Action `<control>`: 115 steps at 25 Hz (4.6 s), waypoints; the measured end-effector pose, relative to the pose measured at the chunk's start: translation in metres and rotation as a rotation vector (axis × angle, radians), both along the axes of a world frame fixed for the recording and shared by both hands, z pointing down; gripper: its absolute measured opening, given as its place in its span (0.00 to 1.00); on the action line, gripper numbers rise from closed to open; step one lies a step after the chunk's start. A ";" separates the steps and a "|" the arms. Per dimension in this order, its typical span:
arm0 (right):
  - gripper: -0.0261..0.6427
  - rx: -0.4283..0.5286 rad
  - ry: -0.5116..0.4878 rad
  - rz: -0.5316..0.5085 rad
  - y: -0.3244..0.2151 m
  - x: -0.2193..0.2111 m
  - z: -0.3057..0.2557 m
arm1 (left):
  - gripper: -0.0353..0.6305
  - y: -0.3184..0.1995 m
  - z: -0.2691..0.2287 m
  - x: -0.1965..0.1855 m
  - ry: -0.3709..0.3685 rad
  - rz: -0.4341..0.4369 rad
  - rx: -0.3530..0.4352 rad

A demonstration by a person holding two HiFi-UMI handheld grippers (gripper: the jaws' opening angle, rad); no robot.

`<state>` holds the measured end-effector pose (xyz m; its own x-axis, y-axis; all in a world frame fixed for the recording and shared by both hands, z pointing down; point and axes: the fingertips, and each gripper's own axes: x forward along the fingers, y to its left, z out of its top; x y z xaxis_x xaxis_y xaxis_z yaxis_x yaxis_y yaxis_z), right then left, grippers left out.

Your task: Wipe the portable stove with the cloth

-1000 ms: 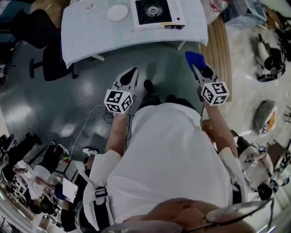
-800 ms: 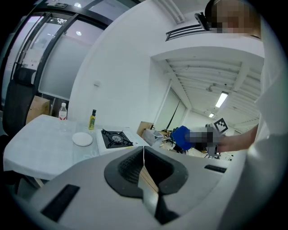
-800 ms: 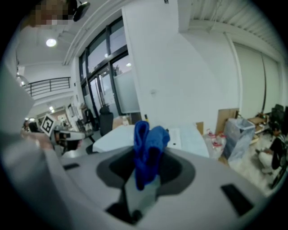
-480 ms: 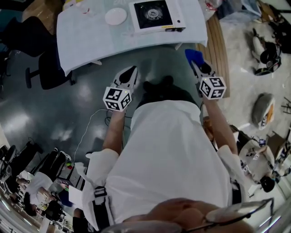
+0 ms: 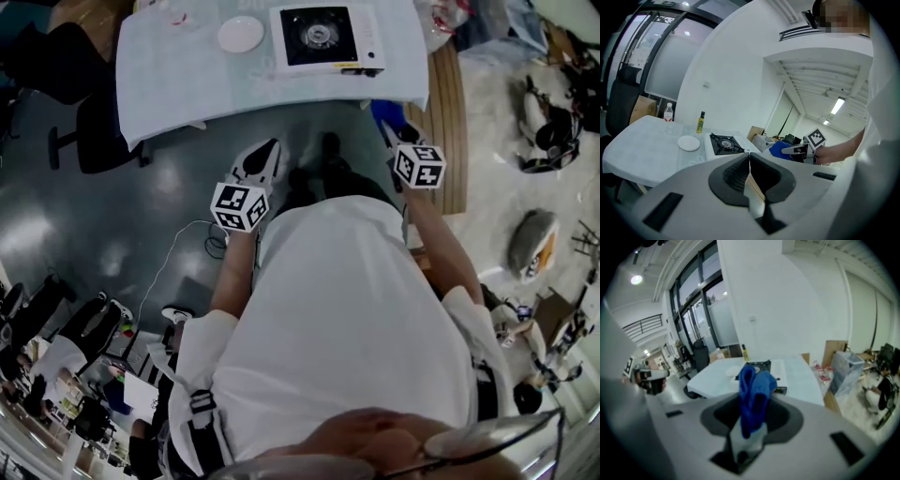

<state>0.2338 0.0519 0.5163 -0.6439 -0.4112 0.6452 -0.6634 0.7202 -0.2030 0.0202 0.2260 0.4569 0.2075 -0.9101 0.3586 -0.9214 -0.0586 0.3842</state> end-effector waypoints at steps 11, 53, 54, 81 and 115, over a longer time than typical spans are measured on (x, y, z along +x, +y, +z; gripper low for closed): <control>0.26 -0.141 0.081 -0.042 -0.061 -0.027 0.089 | 0.11 -0.058 0.013 0.006 -0.005 -0.060 -0.028; 0.26 -0.377 0.175 -0.275 -0.064 -0.173 0.209 | 0.11 -0.094 0.047 -0.026 0.015 -0.370 -0.171; 0.26 -0.381 0.176 -0.285 -0.062 -0.176 0.210 | 0.11 -0.093 0.047 -0.027 0.013 -0.380 -0.171; 0.26 -0.462 0.142 -0.592 0.007 -0.278 0.202 | 0.11 -0.072 0.061 -0.043 0.010 -0.544 -0.165; 0.26 -0.237 0.034 -0.683 -0.061 -0.293 0.081 | 0.11 -0.161 0.061 -0.138 0.013 -0.181 -0.136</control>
